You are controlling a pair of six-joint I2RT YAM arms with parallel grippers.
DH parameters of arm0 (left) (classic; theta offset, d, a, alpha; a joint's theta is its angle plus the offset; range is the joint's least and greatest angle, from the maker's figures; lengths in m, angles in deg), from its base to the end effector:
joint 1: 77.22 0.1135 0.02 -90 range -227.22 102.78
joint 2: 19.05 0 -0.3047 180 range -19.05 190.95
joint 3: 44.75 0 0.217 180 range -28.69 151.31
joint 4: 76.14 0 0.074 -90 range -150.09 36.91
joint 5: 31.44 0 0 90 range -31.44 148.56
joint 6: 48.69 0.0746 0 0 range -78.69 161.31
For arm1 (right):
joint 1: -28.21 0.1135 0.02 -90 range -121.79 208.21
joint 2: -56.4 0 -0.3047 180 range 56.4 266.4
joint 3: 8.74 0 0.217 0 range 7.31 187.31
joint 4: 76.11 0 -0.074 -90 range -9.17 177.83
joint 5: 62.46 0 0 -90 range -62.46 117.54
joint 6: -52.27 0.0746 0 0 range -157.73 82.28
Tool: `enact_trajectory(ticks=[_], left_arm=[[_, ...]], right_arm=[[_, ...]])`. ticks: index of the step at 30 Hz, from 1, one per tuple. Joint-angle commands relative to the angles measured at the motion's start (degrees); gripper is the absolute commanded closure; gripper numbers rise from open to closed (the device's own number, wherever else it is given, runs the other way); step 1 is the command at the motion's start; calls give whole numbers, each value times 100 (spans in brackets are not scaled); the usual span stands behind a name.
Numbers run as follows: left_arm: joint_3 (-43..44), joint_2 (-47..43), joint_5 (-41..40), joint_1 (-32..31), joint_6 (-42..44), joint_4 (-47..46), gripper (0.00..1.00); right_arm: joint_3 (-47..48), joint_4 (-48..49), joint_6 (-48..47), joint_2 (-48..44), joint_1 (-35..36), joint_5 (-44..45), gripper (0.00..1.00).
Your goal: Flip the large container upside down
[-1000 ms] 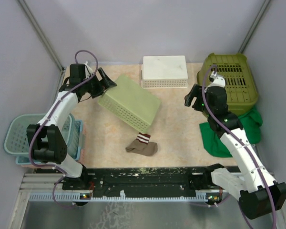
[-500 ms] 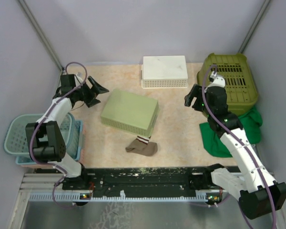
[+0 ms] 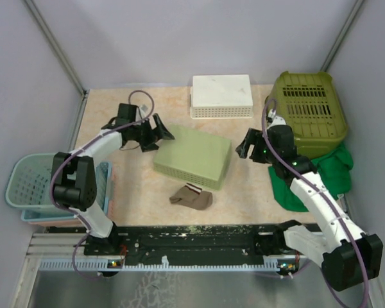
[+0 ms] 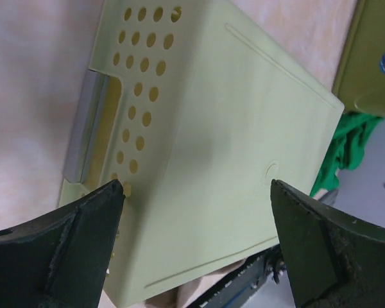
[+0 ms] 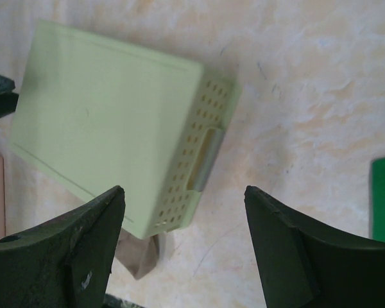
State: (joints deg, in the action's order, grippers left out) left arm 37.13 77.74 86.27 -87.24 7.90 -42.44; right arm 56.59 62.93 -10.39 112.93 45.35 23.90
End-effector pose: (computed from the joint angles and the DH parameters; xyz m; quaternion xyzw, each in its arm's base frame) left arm 0.3468 -0.0965 0.2552 -0.1012 0.9066 -0.3351 0.2359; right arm 0.1821 0.0611 0.3219 0.0625 0.8728 0.2087 0.4369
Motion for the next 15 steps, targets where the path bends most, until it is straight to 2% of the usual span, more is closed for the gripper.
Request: enact_trajectory(ticks=[1,5,11,15], left_arm=[[-57,242,437,-605,-674,-792,1],[266,696,706,-1156,-1223,-1284,1],[434,1166,1464,-1661,-2001,-2620,1],[603,1134,1662,-1634,-1892,-2742,1]], right_arm=[[-360,6,286,-46,235,-450,24],[-504,-189,354,-185,236,-166,24],[-373,-692,-25,-372,249,-31,24],[-421,-657,-504,-709,612,-788,27]])
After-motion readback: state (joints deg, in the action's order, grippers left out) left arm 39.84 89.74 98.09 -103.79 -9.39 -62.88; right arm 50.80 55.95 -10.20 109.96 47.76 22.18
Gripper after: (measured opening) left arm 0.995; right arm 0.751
